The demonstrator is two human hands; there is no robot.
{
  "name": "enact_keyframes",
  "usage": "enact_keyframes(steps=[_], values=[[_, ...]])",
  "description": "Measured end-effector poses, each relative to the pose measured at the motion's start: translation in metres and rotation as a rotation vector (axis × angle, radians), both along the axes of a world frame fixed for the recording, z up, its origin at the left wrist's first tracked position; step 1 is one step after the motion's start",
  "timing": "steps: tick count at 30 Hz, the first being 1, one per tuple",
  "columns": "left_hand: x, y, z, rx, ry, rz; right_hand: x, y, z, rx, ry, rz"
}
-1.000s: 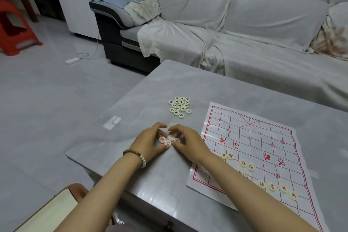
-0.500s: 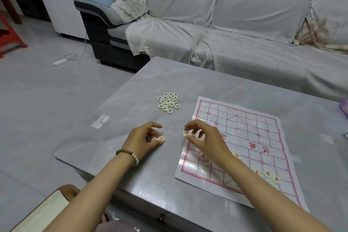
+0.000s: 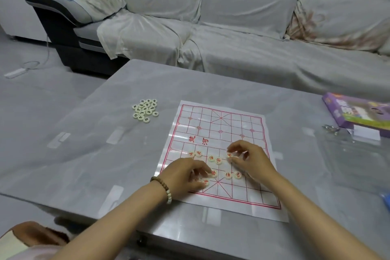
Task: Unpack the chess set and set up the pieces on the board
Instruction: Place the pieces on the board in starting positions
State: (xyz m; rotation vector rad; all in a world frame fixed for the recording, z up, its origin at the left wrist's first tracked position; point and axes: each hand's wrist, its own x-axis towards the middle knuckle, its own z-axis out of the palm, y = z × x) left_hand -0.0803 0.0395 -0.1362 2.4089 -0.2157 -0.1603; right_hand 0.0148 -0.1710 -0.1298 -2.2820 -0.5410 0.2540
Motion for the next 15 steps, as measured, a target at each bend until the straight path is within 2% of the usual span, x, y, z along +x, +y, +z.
enact_keyframes(steps=[5, 9, 13, 15], values=[[0.004, 0.014, 0.016, 0.028, -0.031, -0.013, 0.002, 0.001, -0.001, -0.012, 0.001, -0.001], [0.016, 0.055, 0.019, -0.033, -0.154, 0.24, 0.01, 0.029, 0.01, 0.015, -0.014, 0.019], [0.029, 0.111, -0.003, 0.004, -0.106, 0.532, 0.02, 0.084, 0.017, -0.024, -0.032, 0.169], [0.036, 0.137, -0.015, 0.056, -0.076, 0.614, 0.027, 0.117, 0.015, -0.036, -0.033, 0.237]])
